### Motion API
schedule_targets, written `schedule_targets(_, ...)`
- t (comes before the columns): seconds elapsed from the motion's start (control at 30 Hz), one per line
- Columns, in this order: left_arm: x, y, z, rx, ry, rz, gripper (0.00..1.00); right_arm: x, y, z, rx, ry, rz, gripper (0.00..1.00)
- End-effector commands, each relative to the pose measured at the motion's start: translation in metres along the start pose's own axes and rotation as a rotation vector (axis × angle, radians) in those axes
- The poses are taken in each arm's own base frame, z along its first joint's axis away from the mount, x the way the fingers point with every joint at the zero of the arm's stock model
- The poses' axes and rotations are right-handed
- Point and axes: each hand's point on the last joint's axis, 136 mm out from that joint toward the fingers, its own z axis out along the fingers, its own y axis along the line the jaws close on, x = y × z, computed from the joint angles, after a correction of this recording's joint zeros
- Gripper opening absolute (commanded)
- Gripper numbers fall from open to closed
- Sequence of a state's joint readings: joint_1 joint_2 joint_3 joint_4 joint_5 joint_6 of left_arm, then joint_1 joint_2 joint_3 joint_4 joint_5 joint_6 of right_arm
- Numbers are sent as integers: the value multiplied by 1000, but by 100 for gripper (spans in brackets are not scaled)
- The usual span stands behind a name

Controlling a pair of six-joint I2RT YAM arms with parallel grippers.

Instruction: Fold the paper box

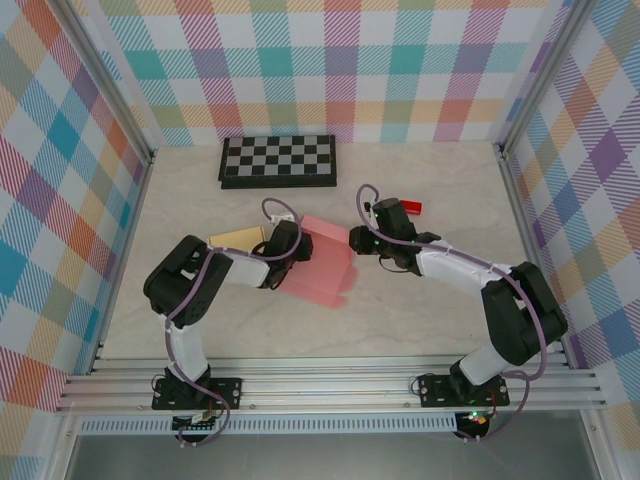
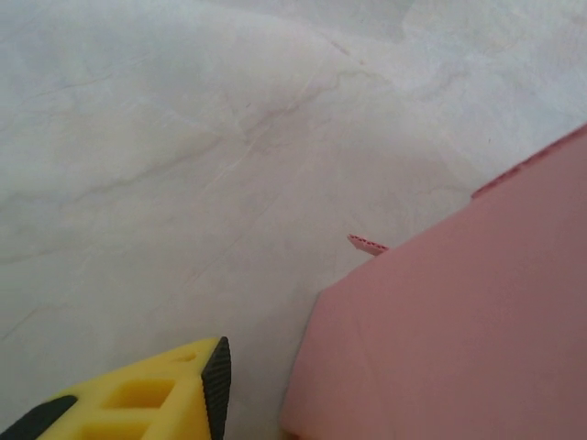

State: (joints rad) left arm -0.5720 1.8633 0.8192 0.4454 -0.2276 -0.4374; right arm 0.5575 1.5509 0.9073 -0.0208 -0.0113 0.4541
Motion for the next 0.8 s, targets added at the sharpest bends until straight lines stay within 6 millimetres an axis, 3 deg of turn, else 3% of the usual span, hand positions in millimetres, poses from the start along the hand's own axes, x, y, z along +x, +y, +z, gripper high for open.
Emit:
schedule_targets(0.0,-6,12,-27,-22,12,26,45,63,-36,9,134,225,-13,23)
schedule_targets(0.23,-31,8,-78,21,-27,12,48,62,-34,9,131,230,-36,23)
schedule_targets(0.4,-60,-2,-101,48,-81,-20,53,63,-34,12,128,242,-40,23)
schedule_targets(0.57,-79,-15,-99,71,-56,-50,57,63,-34,11,127,241,-40,23)
schedule_targets(0.77,-87,-25,-79,61,17,-55,57,63,-34,12,125,245,-43,23)
